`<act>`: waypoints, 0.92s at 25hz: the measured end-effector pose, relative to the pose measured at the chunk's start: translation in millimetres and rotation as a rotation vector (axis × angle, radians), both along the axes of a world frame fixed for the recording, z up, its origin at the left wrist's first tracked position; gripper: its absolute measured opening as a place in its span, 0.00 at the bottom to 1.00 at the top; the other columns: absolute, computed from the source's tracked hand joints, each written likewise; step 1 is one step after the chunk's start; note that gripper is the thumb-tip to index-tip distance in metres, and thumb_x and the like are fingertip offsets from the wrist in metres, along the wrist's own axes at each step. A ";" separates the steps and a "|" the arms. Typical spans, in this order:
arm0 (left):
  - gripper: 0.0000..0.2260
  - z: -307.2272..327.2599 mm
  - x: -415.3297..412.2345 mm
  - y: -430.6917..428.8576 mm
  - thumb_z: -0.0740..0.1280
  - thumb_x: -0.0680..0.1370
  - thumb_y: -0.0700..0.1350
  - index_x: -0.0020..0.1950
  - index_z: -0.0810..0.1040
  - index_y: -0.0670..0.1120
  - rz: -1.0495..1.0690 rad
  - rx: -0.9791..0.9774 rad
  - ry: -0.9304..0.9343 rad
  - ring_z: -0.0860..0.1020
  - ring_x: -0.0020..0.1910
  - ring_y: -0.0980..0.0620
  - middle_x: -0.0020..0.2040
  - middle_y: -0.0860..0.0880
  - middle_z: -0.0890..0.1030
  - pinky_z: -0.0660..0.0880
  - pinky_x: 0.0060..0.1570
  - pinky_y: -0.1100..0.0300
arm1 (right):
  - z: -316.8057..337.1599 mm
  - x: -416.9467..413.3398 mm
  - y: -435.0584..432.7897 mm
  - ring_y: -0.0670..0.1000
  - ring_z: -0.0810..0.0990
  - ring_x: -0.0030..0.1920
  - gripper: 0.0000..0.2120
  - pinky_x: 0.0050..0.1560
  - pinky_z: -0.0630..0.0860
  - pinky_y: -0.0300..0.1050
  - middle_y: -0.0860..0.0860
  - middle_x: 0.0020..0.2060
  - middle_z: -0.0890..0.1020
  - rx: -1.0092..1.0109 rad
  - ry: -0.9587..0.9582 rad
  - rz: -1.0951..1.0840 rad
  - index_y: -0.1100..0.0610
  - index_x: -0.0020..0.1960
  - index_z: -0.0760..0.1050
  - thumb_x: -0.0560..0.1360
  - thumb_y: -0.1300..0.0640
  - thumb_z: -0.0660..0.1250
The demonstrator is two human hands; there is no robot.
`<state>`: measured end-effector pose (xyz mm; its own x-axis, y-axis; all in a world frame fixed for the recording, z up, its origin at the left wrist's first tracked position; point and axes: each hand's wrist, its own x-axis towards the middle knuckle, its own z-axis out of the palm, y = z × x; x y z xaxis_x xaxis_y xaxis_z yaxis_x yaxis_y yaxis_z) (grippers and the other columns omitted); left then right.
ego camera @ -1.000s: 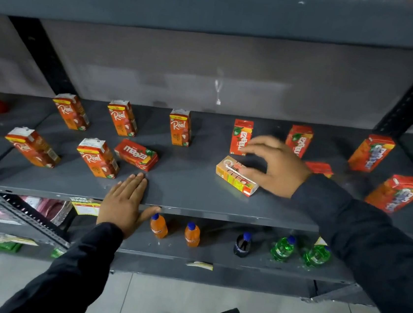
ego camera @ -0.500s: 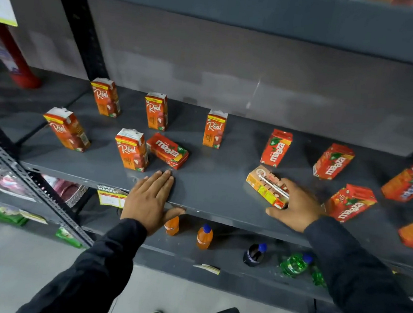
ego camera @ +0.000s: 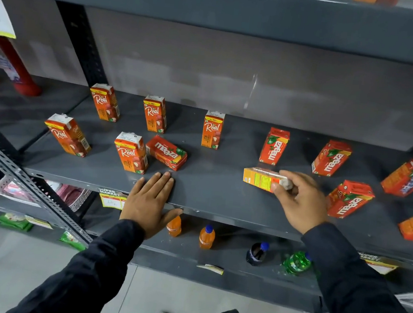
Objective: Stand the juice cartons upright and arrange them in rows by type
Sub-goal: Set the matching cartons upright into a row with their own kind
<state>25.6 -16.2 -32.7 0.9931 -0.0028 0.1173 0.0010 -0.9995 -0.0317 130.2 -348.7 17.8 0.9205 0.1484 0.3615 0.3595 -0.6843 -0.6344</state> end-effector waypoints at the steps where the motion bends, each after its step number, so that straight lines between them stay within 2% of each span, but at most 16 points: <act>1: 0.38 -0.7 -0.3 -1.0 0.47 0.74 0.70 0.75 0.59 0.44 0.007 -0.015 -0.003 0.57 0.74 0.45 0.75 0.46 0.60 0.54 0.71 0.45 | 4.8 1.6 3.0 0.41 0.72 0.49 0.14 0.45 0.62 0.23 0.46 0.52 0.76 0.000 -0.034 -0.009 0.50 0.57 0.77 0.73 0.48 0.67; 3: 0.38 -1.0 -0.2 -2.2 0.47 0.74 0.70 0.75 0.58 0.45 0.009 -0.025 -0.009 0.57 0.74 0.46 0.75 0.47 0.60 0.55 0.71 0.45 | 12.0 3.4 7.0 0.40 0.72 0.50 0.14 0.47 0.65 0.29 0.49 0.52 0.79 -0.019 -0.063 0.012 0.52 0.58 0.77 0.76 0.47 0.63; 5: 0.39 -1.2 -0.3 -2.4 0.47 0.74 0.70 0.75 0.58 0.45 0.014 -0.024 -0.010 0.56 0.74 0.47 0.75 0.47 0.59 0.54 0.72 0.46 | 19.0 4.2 9.8 0.45 0.76 0.46 0.14 0.44 0.68 0.36 0.53 0.49 0.82 -0.026 -0.052 0.040 0.51 0.58 0.77 0.77 0.47 0.61; 6: 0.39 -1.6 -0.3 -2.3 0.46 0.74 0.70 0.75 0.57 0.45 0.020 -0.020 -0.007 0.55 0.74 0.47 0.76 0.47 0.58 0.53 0.72 0.46 | 22.5 4.4 11.1 0.47 0.77 0.45 0.14 0.42 0.68 0.36 0.54 0.48 0.83 -0.019 -0.058 0.051 0.51 0.58 0.77 0.77 0.46 0.61; 10: 0.39 -2.6 0.0 -2.5 0.43 0.73 0.71 0.76 0.54 0.46 0.032 0.005 0.009 0.53 0.75 0.48 0.76 0.48 0.56 0.51 0.73 0.47 | 31.6 6.9 19.1 0.45 0.77 0.42 0.15 0.38 0.66 0.25 0.53 0.45 0.84 0.016 -0.081 0.116 0.54 0.55 0.80 0.72 0.48 0.69; 12: 0.39 -2.7 0.0 -2.1 0.43 0.73 0.71 0.76 0.54 0.46 0.031 0.006 0.009 0.53 0.75 0.48 0.76 0.48 0.55 0.51 0.73 0.48 | 33.0 9.5 23.0 0.42 0.77 0.41 0.15 0.40 0.68 0.23 0.52 0.47 0.84 0.031 -0.015 0.171 0.53 0.57 0.80 0.72 0.49 0.69; 14: 0.39 -2.4 -0.2 -2.2 0.43 0.73 0.71 0.76 0.54 0.46 0.029 0.001 0.007 0.53 0.75 0.48 0.76 0.48 0.56 0.51 0.72 0.48 | 31.1 10.8 25.5 0.38 0.78 0.45 0.15 0.42 0.69 0.23 0.49 0.51 0.83 0.077 0.131 0.225 0.49 0.61 0.77 0.74 0.50 0.67; 15: 0.39 -2.2 -0.1 -2.7 0.43 0.73 0.71 0.75 0.55 0.46 0.029 -0.002 0.003 0.53 0.75 0.48 0.76 0.48 0.56 0.51 0.72 0.47 | 28.8 10.5 25.7 0.38 0.78 0.49 0.17 0.46 0.70 0.24 0.48 0.55 0.82 0.109 0.221 0.268 0.45 0.63 0.74 0.75 0.51 0.66; 17: 0.39 -2.1 0.0 -3.4 0.43 0.73 0.71 0.75 0.55 0.46 0.031 -0.002 0.001 0.54 0.75 0.48 0.76 0.48 0.57 0.52 0.72 0.47 | 21.2 8.2 24.2 0.42 0.78 0.56 0.23 0.55 0.74 0.35 0.47 0.60 0.78 0.151 0.359 0.360 0.35 0.66 0.67 0.76 0.54 0.66; 19: 0.40 -2.6 0.2 -3.1 0.42 0.73 0.71 0.76 0.54 0.46 0.036 0.004 0.006 0.53 0.75 0.48 0.76 0.48 0.56 0.51 0.73 0.47 | 17.2 6.3 22.9 0.46 0.76 0.61 0.29 0.59 0.75 0.44 0.48 0.63 0.76 0.145 0.397 0.392 0.28 0.65 0.62 0.76 0.58 0.65; 21: 0.40 -2.8 0.4 -2.5 0.42 0.73 0.71 0.76 0.54 0.46 0.034 0.010 0.008 0.53 0.75 0.48 0.76 0.48 0.56 0.50 0.72 0.48 | 16.5 4.9 23.8 0.48 0.75 0.62 0.30 0.60 0.75 0.47 0.50 0.65 0.75 0.179 0.387 0.403 0.26 0.63 0.62 0.76 0.59 0.64; 23: 0.39 -2.6 0.8 -2.5 0.43 0.73 0.71 0.75 0.54 0.46 0.033 0.007 0.005 0.54 0.75 0.47 0.76 0.48 0.57 0.51 0.72 0.48 | 17.4 1.5 26.9 0.47 0.78 0.58 0.27 0.54 0.78 0.46 0.51 0.62 0.77 0.289 0.372 0.404 0.29 0.62 0.65 0.76 0.59 0.65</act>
